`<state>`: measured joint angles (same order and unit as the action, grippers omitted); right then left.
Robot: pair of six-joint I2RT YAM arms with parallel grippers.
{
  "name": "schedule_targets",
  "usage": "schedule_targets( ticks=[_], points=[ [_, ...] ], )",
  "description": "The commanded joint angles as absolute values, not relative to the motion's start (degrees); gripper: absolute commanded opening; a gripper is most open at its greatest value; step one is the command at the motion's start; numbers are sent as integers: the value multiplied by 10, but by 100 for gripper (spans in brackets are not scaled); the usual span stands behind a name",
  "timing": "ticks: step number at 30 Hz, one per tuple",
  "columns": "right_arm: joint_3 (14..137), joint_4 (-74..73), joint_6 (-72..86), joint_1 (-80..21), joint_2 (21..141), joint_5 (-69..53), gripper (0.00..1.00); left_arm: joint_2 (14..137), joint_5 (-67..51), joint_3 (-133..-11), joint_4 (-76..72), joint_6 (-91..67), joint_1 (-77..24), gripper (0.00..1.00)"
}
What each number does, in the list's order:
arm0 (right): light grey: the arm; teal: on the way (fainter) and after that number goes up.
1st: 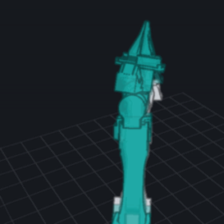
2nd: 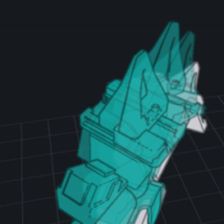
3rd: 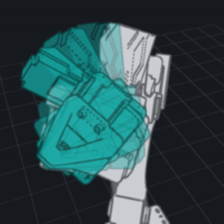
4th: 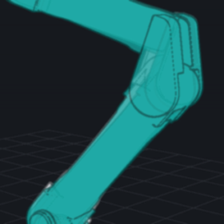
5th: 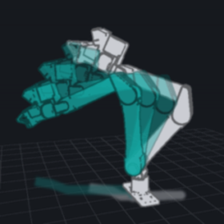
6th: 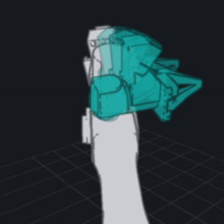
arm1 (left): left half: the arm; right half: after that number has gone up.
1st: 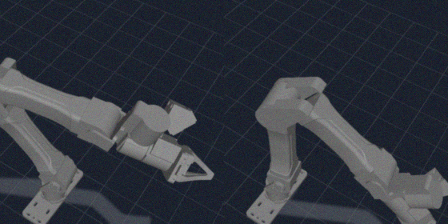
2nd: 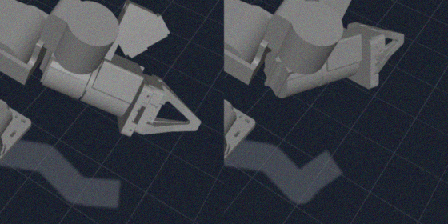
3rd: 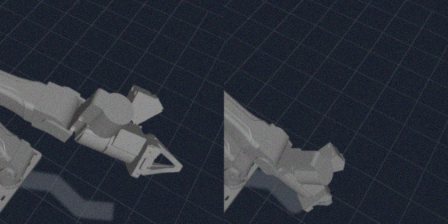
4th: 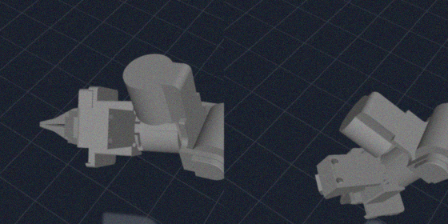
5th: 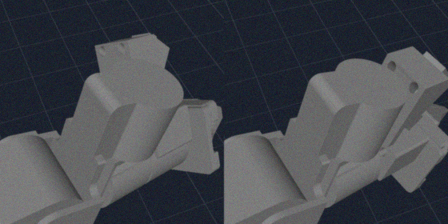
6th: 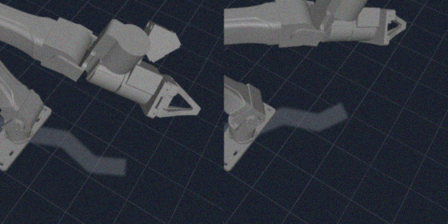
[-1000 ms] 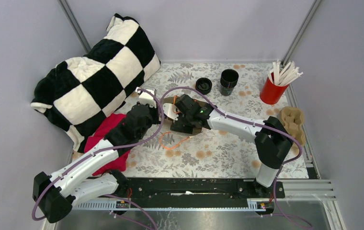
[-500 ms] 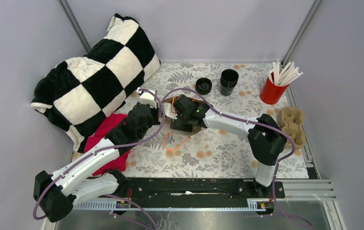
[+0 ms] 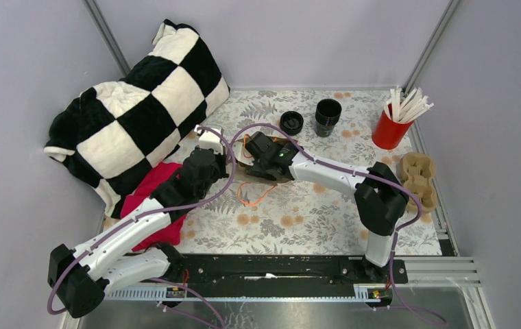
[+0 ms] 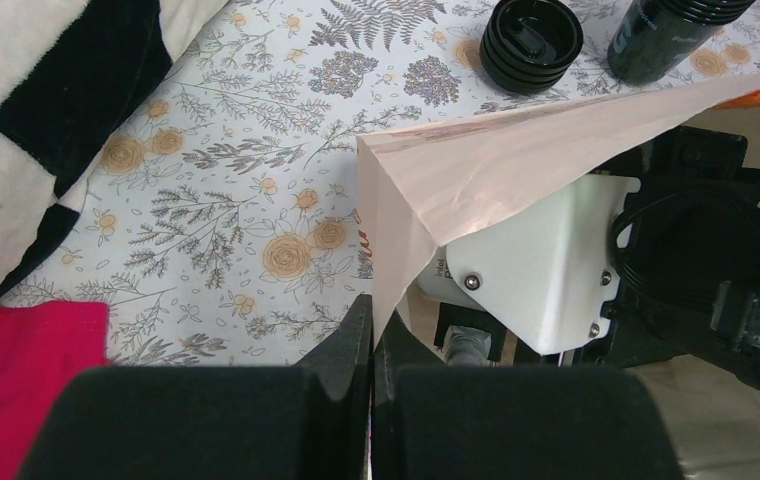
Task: Pack the takeout coffee
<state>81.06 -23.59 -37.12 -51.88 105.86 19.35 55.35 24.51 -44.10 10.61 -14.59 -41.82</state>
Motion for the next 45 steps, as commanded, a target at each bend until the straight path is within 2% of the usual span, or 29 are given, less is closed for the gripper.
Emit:
schedule_targets(
  ticks=[1,6,19,33,45],
  points=[
    [830,-243,-327,-502,1058,255,70,550,217,-456,94,-144,-429,0],
    [831,-229,-310,-502,1031,253,68,554,218,-455,96,-145,-429,0],
    [799,-172,-260,-508,951,140,64,571,221,-490,131,-144,-430,0],
    [776,-134,-225,-520,891,117,64,591,199,-537,180,-150,-430,0],
    [827,-204,-287,-519,990,168,86,581,182,-514,163,-167,-430,0]
  ],
)
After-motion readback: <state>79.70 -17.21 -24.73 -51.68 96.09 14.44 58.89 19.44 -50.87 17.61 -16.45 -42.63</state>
